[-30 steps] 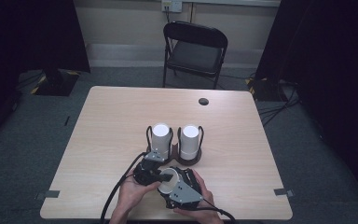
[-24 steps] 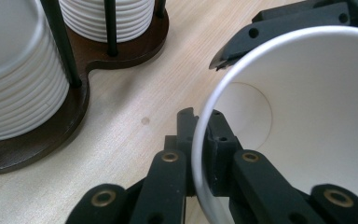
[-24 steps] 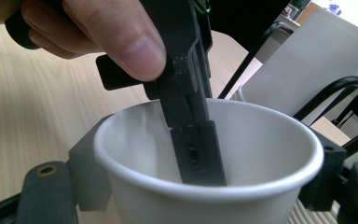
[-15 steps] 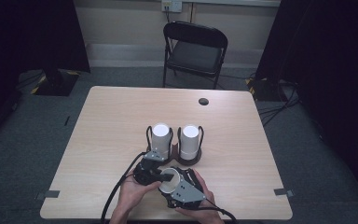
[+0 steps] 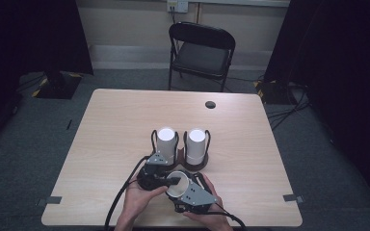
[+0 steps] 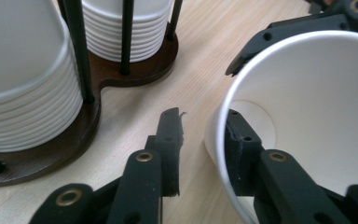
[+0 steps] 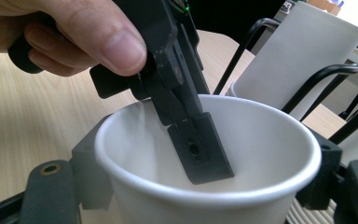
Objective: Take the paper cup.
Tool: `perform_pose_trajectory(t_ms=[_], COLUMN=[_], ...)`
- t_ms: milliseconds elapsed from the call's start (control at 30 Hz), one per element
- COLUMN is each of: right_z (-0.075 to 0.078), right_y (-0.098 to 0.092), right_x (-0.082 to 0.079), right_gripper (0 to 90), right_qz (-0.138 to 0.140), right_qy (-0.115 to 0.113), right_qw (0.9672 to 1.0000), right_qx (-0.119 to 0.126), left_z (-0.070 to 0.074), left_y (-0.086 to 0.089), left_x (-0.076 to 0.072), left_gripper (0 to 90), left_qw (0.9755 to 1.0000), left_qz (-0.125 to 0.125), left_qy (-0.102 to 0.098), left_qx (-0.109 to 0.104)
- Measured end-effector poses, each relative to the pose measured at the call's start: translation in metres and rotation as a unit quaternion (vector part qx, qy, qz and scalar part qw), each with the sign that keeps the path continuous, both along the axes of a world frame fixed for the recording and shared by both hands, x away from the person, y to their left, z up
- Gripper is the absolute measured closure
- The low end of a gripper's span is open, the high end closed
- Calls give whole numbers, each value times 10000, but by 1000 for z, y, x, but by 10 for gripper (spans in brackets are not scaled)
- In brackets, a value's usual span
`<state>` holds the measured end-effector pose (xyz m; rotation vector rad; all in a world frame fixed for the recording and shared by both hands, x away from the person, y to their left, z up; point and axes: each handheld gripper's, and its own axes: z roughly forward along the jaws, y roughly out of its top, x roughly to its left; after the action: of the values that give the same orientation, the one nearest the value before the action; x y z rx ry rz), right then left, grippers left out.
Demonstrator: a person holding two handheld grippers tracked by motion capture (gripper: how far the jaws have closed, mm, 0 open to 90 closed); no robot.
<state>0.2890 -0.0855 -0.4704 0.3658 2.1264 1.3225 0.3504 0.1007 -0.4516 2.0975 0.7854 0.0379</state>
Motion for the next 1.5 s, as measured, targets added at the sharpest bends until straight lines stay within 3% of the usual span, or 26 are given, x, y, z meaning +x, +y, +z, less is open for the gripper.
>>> perform_pose_trajectory(t_ms=[233, 333, 600, 800, 933, 1033, 1167, 1333, 1500], right_z=[0, -1, 0, 0, 0, -1, -3, -1, 1], right_y=[-5, -7, -12, -17, -20, -22, -30, -44, -57], right_x=[2, 4, 7, 11, 12, 13, 18, 22, 26], right_gripper=[238, 239, 239, 238, 238, 238, 238, 239, 239], right_qz=[-72, -113, -226, -339, -384, -458, -672, -939, -1203], right_qy=[136, 207, 356, 509, 568, 594, 721, 746, 842], right_qw=[9998, 9995, 9987, 9974, 9969, 9964, 9939, 9903, 9855], right_qx=[125, 188, 282, 387, 388, 392, 504, 696, 851], left_z=[-2, -3, -3, -2, -2, -5, -8, -12, -17], left_y=[3, 3, 7, 11, 11, 14, 20, 26, 28], left_x=[-1, -3, -2, -3, -7, -10, -12, -16, -20], left_gripper=[646, 595, 495, 427, 430, 407, 368, 304, 282], left_qw=[9995, 9990, 9961, 9936, 9925, 9904, 9860, 9828, 9824], left_qz=[173, 251, 421, 572, 570, 609, 697, 843, 940], left_qy=[-133, -295, -352, -493, -705, -778, -768, -909, -1062], left_qx=[-217, -244, -689, -839, -822, -970, -1308, -1372, -1218])
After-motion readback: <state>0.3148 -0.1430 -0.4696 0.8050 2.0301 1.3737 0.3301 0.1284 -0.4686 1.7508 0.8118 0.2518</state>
